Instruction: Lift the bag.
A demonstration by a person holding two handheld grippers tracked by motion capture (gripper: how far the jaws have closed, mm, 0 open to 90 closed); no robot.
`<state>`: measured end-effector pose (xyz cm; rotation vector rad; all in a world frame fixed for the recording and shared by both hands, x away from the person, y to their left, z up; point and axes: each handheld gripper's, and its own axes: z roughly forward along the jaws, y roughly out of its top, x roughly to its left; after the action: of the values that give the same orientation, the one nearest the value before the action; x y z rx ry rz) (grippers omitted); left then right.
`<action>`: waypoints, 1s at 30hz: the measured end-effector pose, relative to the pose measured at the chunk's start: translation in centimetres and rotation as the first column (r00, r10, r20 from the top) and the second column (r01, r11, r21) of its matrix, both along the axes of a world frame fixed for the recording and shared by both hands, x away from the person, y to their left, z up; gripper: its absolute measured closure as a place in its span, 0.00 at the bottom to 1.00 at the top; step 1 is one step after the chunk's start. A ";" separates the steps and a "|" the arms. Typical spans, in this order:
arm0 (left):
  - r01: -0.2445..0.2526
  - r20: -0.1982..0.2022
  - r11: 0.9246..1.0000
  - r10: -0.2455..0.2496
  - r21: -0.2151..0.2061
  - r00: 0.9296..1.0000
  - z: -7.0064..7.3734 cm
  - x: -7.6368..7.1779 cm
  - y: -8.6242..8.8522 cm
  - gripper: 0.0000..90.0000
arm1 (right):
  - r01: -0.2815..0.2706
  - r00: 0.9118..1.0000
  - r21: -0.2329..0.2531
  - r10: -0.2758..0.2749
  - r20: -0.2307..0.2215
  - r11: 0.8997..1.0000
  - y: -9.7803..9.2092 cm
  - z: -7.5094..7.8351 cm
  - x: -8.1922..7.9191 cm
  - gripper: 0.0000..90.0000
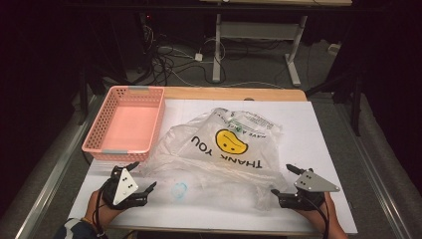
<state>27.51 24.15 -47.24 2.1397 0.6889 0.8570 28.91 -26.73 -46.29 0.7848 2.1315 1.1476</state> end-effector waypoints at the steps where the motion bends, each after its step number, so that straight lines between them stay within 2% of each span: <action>1: 0.001 -0.001 1.000 -0.001 0.002 1.000 0.0 0.0 0.0 0.20 | 0.001 1.000 -0.001 -0.001 0.003 1.000 0.0 0.0 0.0 0.18; 14: 0.000 -0.004 1.000 0.000 0.002 1.000 0.0 0.0 0.0 0.20 | -0.007 1.000 -0.011 0.007 0.010 1.000 0.3 0.1 -0.1 0.18; 30: -0.002 -0.026 1.000 0.002 0.011 1.000 -0.4 0.8 -0.3 0.20 | -0.002 1.000 -0.013 0.002 0.004 1.000 0.0 -0.1 0.1 0.18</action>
<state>28.27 23.87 -47.60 2.1640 0.7011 0.8369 29.05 -26.69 -46.42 0.7739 2.1351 1.1342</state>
